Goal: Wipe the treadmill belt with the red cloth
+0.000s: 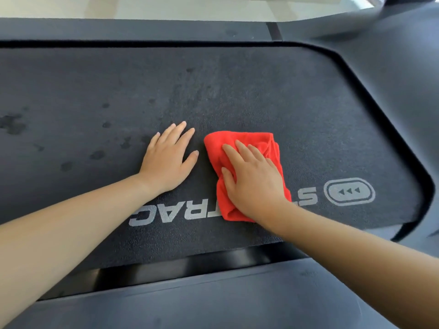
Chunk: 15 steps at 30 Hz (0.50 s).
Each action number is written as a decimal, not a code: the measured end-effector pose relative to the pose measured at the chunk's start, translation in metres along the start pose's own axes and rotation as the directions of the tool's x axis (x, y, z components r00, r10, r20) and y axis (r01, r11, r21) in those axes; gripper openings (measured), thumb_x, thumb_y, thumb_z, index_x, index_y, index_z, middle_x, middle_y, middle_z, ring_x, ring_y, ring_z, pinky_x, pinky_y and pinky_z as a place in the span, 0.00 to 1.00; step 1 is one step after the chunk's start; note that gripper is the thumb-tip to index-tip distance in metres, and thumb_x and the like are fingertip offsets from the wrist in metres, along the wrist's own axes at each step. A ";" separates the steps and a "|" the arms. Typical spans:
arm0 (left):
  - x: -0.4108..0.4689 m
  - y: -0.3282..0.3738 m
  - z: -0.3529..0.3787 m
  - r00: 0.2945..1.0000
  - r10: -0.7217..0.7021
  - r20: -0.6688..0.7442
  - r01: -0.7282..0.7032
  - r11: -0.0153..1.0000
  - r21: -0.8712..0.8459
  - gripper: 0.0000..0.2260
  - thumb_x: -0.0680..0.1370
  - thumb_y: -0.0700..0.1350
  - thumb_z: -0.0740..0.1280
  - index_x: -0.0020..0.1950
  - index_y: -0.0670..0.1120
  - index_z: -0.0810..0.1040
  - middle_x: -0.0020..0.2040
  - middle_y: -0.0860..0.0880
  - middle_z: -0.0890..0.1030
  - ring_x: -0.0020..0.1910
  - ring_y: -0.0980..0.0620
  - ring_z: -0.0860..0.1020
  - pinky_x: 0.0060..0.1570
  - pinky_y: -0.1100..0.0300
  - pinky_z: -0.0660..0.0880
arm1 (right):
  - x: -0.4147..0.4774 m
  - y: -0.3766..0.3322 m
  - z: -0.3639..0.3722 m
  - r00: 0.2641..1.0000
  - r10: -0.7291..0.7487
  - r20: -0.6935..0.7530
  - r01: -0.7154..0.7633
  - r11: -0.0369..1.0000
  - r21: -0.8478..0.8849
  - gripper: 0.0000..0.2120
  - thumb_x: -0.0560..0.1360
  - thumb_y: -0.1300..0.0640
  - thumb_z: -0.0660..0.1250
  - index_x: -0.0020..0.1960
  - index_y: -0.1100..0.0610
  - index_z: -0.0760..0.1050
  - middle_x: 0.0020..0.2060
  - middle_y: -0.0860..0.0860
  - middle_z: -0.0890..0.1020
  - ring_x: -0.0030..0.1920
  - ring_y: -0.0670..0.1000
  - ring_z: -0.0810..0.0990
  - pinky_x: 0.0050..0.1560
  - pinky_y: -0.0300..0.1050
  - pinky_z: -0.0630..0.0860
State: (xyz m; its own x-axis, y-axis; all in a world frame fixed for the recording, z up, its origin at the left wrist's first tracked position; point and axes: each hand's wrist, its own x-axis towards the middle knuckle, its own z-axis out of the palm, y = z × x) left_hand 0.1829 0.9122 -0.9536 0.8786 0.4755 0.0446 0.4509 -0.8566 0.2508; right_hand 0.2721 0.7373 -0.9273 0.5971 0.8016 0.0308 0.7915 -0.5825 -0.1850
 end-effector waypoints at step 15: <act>-0.015 -0.011 -0.007 0.999 0.051 -0.017 -0.052 0.997 -0.049 0.26 0.78 0.53 0.60 0.74 0.48 0.61 0.76 0.50 0.58 0.75 0.50 0.54 0.72 0.50 0.51 | 0.044 -0.014 0.005 0.998 0.030 -0.047 -0.030 1.000 0.005 0.22 0.79 0.47 0.54 0.71 0.51 0.63 0.72 0.50 0.66 0.71 0.54 0.62 0.63 0.54 0.64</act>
State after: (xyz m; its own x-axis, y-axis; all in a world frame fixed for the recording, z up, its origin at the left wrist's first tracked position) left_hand 0.1633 0.9160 -0.9500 0.8977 0.4344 0.0734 0.3964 -0.8692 0.2956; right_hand 0.2866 0.7814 -0.9283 0.6261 0.7765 0.0710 0.7726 -0.6056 -0.1905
